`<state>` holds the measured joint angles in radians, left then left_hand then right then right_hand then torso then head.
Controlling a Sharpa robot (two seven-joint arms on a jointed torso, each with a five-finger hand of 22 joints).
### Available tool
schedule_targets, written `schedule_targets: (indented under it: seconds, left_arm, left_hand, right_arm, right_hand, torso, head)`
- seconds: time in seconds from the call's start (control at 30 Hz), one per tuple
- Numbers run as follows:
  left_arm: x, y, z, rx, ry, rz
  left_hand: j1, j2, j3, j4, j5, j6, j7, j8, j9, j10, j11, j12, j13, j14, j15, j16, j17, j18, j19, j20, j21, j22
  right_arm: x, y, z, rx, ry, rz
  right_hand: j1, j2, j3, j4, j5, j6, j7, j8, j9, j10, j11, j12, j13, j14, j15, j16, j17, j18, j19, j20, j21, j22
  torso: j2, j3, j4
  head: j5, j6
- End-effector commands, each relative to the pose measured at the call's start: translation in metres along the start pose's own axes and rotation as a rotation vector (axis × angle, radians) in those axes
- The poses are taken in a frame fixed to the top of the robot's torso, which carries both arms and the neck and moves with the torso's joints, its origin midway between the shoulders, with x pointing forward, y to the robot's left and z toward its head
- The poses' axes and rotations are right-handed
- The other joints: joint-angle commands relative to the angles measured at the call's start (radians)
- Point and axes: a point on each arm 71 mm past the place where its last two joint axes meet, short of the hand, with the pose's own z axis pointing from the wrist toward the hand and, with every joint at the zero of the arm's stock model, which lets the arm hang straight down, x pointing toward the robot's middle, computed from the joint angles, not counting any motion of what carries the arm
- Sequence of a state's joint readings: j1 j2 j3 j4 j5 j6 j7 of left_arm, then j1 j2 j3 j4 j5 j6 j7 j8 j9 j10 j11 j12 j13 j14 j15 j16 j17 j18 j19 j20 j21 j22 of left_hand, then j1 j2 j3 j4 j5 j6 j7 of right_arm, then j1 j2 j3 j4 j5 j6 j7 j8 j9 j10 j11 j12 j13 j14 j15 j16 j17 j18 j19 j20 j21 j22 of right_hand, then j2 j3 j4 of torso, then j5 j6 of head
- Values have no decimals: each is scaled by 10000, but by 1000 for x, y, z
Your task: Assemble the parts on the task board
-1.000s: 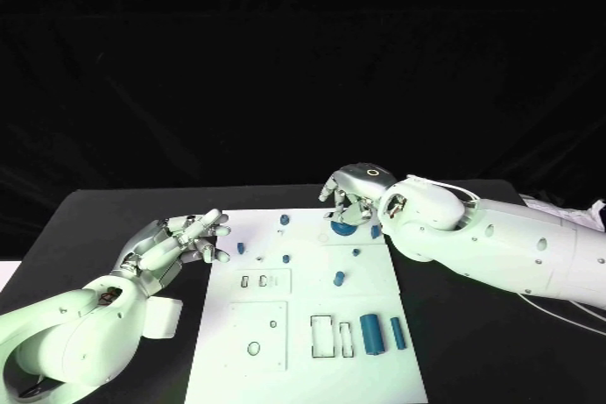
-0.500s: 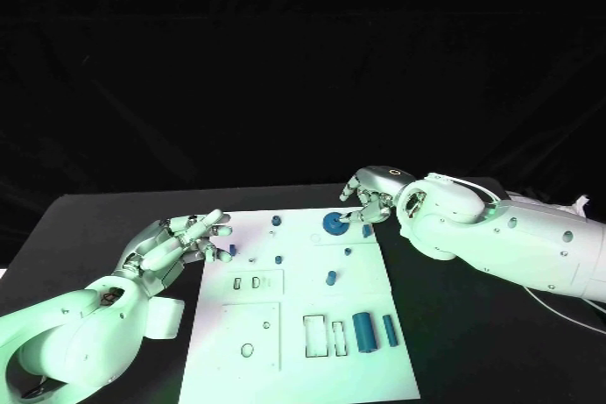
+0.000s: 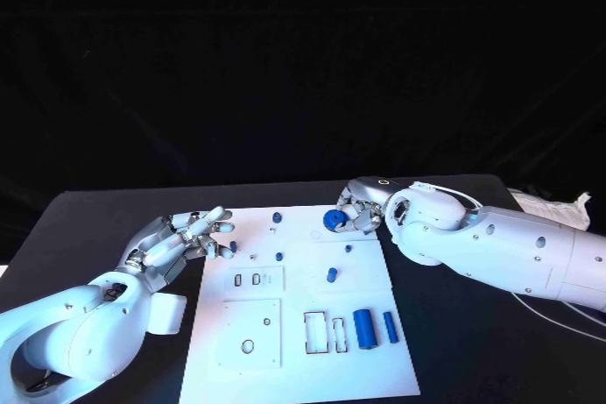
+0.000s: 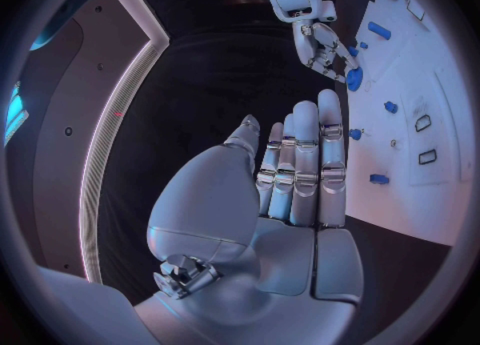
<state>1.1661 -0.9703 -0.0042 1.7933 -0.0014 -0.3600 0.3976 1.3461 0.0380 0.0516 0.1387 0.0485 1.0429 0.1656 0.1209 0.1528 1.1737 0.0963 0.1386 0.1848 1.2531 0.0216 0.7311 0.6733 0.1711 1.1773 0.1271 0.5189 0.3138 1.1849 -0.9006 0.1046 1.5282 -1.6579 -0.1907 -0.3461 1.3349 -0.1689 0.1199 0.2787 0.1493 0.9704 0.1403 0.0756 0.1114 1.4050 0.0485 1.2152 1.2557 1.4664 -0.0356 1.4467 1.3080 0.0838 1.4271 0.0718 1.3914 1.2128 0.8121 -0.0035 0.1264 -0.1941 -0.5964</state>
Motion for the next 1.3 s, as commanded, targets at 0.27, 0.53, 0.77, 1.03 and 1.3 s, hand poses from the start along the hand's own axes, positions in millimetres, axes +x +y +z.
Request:
schedule_targets:
  seconds: [0.27,0.53,0.77,1.03,1.3]
  left_arm:
    - [1,-1,0,42,214,-94]
    - [0,-1,-1,45,168,-74]
    - [-1,-1,-1,53,141,-62]
    - [-2,-1,-1,42,152,-67]
    - [-2,-1,-2,24,160,-70]
  left_hand:
    - [71,-16,2,-41,10,-30,1,-23,14,-81,11,-50,13,-78,17,-29,15,67,-78,-16,55,9]
    - [84,-8,11,-51,10,-31,2,-28,15,-82,12,-56,13,-82,17,-29,20,68,-87,-15,63,17]
    - [84,-8,11,-51,10,-31,2,-28,15,-82,12,-56,13,-82,17,-29,20,68,-87,-15,63,17]
    - [95,-8,17,-63,9,-42,8,-38,14,-93,17,-68,11,-88,19,-29,27,68,-99,-13,72,27]
    - [95,-8,17,-63,9,-42,8,-38,14,-93,17,-68,11,-88,19,-29,27,68,-99,-13,72,27]
  right_arm:
    - [5,2,3,37,-81,-322]
    - [6,1,5,94,-36,-349]
    - [8,2,7,75,107,-451]
    - [8,5,9,21,64,-702]
    - [7,6,9,110,-93,-942]
  right_hand:
    - [139,182,25,51,88,92,-50,93,36,120,-21,249,227,696,47,128,691,-153,141,-5,141,139]
    - [114,430,82,37,130,257,-84,177,72,292,-47,640,606,748,31,317,1004,-205,245,-15,291,420]
    - [167,555,113,-59,155,502,-136,275,115,473,-90,1011,956,773,2,417,1167,-233,302,-38,379,574]
    - [186,628,126,-124,153,670,-177,325,136,707,-126,1489,1385,823,-27,579,1441,-284,402,-64,515,839]
    - [372,865,298,-318,362,1006,-276,430,185,818,-211,1719,1612,831,-90,626,1514,-307,451,-113,590,974]
  torso:
    - [-2,10,7]
    - [15,12,-4]
    - [5,11,27]
    - [0,12,5]
    - [2,12,13]
  head:
    - [39,-6]
    - [44,4]
    - [44,-50]
    - [68,-95]
    - [54,-121]
